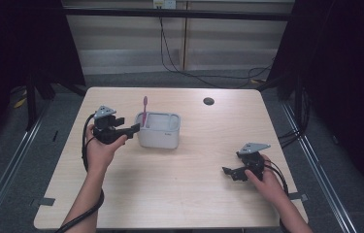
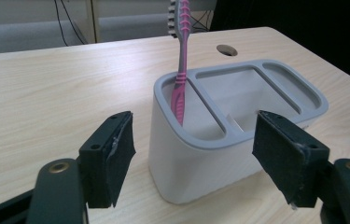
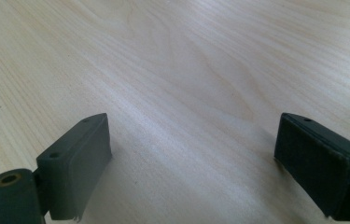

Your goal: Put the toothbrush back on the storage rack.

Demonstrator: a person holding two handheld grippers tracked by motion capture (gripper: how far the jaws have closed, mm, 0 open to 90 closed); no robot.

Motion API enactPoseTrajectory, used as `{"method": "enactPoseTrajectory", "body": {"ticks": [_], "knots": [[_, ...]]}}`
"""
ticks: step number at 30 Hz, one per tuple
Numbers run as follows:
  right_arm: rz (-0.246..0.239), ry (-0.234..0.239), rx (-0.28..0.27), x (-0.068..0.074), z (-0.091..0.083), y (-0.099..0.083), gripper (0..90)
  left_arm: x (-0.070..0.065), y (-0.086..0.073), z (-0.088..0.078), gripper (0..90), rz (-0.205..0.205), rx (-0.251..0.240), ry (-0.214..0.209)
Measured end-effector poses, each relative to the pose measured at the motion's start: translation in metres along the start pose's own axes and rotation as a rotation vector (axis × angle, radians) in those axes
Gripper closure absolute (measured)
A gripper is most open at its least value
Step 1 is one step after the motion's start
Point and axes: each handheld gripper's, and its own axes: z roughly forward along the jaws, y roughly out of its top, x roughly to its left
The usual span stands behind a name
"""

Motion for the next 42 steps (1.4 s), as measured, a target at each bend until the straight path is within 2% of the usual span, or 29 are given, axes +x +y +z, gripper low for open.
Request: {"method": "enactPoseTrajectory", "body": {"ticks": [31, 42], "knots": [[0.000, 0.000, 0.000, 0.000, 0.000, 0.000, 10.0, 0.004, -0.022, -0.008, 20.9, -0.012, 0.016, -0.020], [0.000, 0.000, 0.000, 0.000, 0.000, 0.000, 10.0, 0.008, -0.032, -0.009, 18.4, -0.015, 0.036, -0.027]]}}
